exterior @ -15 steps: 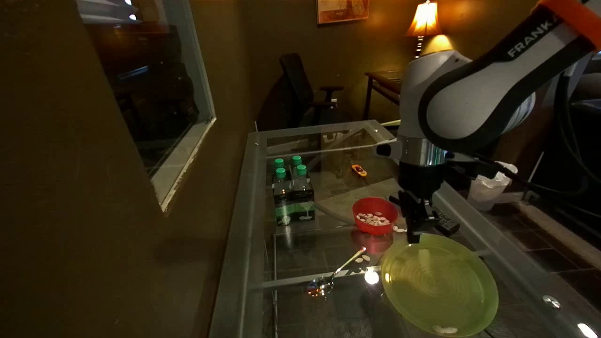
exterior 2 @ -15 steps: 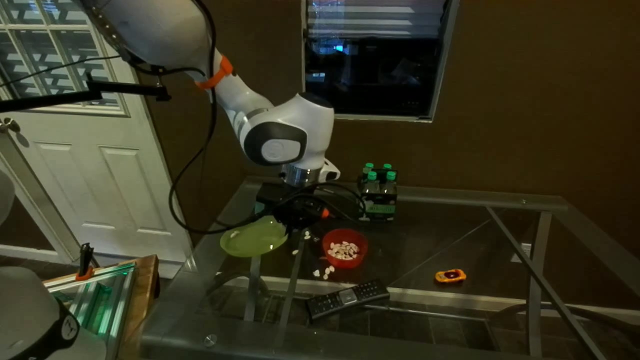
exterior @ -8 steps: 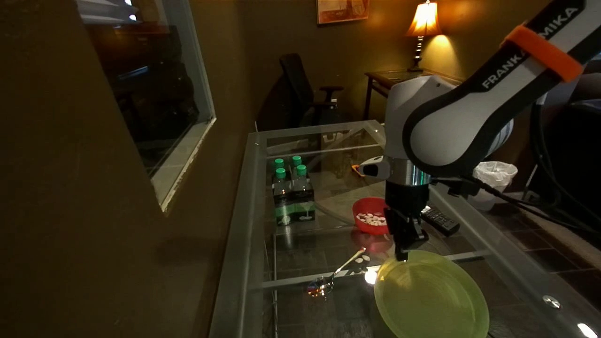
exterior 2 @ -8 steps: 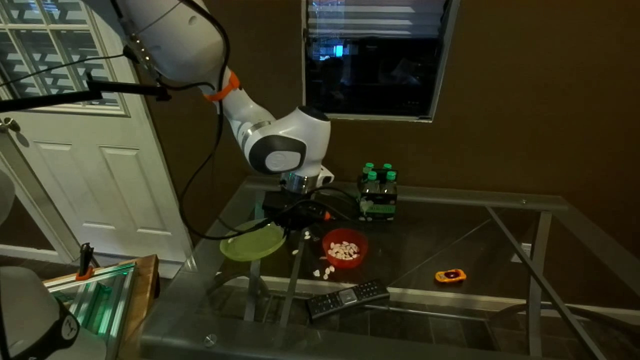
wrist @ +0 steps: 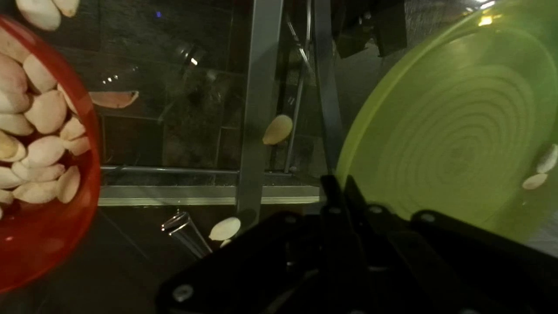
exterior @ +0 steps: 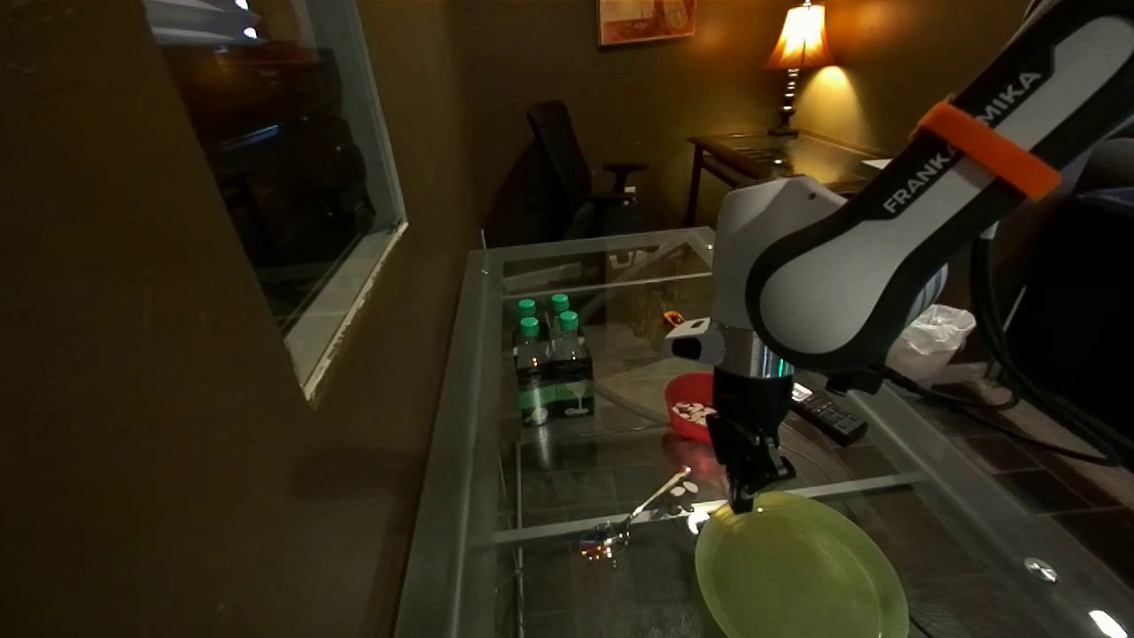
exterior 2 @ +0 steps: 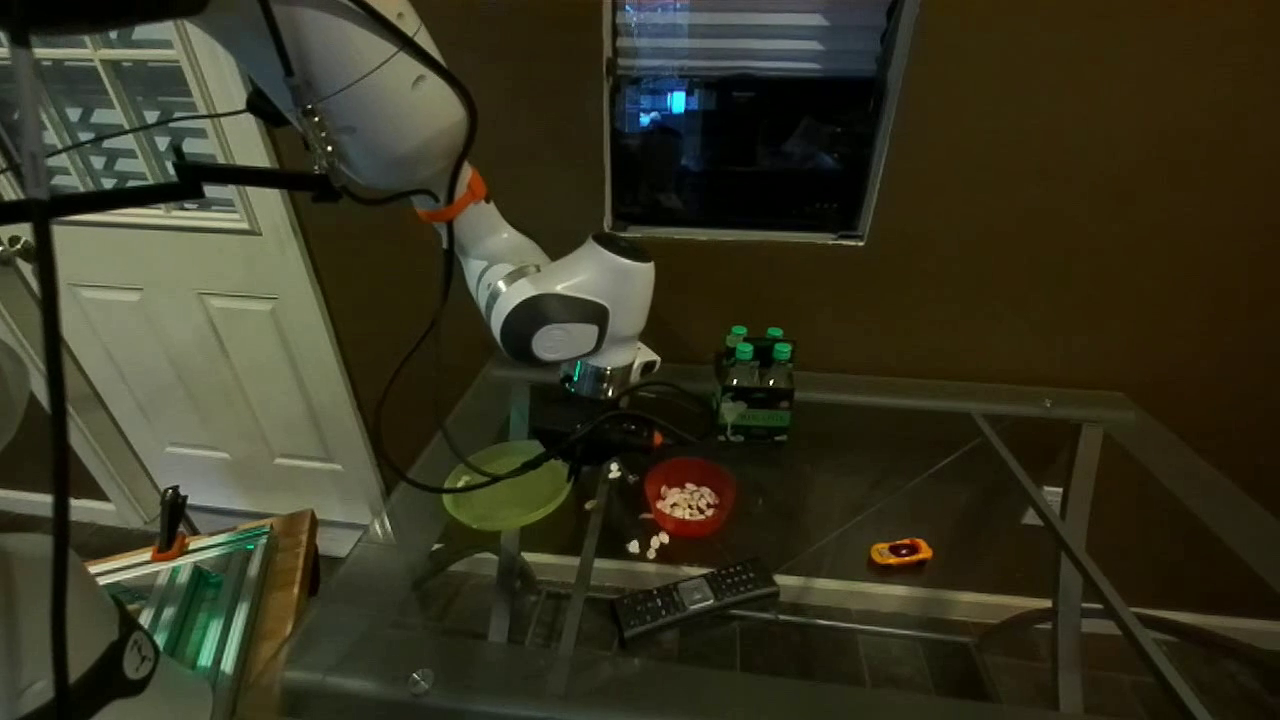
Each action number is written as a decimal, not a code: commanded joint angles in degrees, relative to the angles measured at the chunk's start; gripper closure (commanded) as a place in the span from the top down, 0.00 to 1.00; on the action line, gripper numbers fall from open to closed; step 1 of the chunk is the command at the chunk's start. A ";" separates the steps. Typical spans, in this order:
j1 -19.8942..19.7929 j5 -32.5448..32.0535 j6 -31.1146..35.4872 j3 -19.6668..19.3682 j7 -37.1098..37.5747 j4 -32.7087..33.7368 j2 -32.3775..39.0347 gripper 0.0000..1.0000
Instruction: Pour the contents on the yellow plate into the red bowl.
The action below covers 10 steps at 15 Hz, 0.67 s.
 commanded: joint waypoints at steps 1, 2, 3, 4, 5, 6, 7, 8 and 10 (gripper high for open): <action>-0.90 -1.06 2.77 0.93 -1.48 0.49 1.37 0.30; -0.78 -1.43 3.59 0.80 -1.21 0.20 0.86 0.35; -1.00 -1.10 4.35 1.06 -1.48 0.03 0.43 0.41; -0.62 -1.85 4.98 0.67 -0.48 -0.15 -0.38 0.49; -0.12 -2.82 5.11 0.14 0.91 -0.44 -1.60 0.55; 0.07 -3.16 4.38 0.00 2.11 -0.70 -2.93 0.63; 0.59 -3.96 2.12 -0.57 4.63 -0.96 -4.60 0.69; 1.13 -4.27 -0.59 -1.31 8.79 -1.36 -6.72 0.76; 1.19 -4.94 -4.60 -2.32 16.18 -2.55 -10.72 0.90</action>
